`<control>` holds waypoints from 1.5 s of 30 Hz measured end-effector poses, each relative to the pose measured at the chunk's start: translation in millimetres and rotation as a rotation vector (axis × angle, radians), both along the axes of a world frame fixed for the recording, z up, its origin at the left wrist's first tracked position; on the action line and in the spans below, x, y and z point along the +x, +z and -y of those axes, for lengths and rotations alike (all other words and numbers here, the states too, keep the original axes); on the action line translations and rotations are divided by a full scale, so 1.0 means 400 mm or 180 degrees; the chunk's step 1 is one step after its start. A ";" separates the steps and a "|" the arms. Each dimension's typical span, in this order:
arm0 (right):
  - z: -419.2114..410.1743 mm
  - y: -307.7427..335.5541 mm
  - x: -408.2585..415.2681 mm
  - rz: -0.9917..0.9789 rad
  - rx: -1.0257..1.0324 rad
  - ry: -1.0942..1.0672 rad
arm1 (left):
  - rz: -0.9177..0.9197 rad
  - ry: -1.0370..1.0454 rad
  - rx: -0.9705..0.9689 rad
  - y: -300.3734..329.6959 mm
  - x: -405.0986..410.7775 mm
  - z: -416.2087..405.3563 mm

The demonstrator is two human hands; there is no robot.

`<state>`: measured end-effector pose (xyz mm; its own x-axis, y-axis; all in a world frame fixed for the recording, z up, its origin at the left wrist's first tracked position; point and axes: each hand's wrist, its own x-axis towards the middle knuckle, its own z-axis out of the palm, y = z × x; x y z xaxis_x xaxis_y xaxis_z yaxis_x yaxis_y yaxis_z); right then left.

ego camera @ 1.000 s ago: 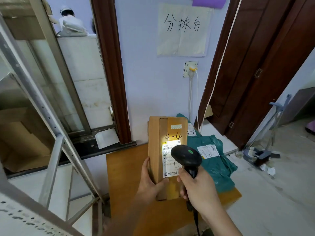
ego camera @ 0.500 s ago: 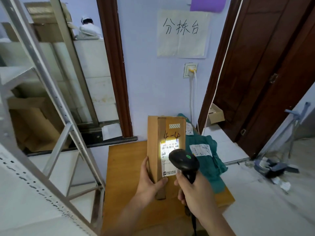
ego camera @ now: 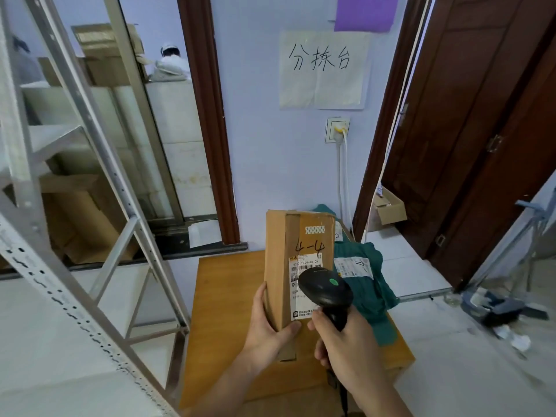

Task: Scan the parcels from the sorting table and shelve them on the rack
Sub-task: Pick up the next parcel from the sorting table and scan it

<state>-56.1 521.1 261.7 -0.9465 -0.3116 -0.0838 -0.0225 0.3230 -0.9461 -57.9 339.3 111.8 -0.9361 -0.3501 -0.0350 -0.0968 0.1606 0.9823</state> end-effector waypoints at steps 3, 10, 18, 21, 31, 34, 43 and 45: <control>-0.007 -0.011 -0.005 -0.0006 -0.0047 -0.0063 | 0.0004 -0.0042 0.0054 -0.005 0.011 -0.005; 0.021 -0.037 -0.033 -0.0278 0.0009 -0.0047 | 0.0095 0.0073 0.0592 0.000 0.079 0.024; 0.171 -0.018 0.057 -0.0442 0.0226 0.0712 | -0.0019 0.0974 0.1301 0.012 0.274 0.149; 0.248 -0.028 0.138 -0.0524 0.0287 0.1051 | -0.0098 0.1142 0.1248 0.010 0.378 0.207; 0.503 -0.045 0.458 -0.0335 0.0214 0.2000 | -0.0180 0.1897 0.1096 0.008 0.801 0.380; 0.591 -0.034 0.556 -0.0409 0.0217 0.2283 | -0.0212 0.2138 0.1130 0.007 0.925 0.446; 0.887 -0.001 0.786 -0.0407 0.0117 0.3000 | -0.0317 0.2839 0.1009 0.064 1.216 0.669; 0.949 0.012 0.823 -0.0415 0.0071 0.3130 | -0.0364 0.2924 0.1008 0.074 1.255 0.718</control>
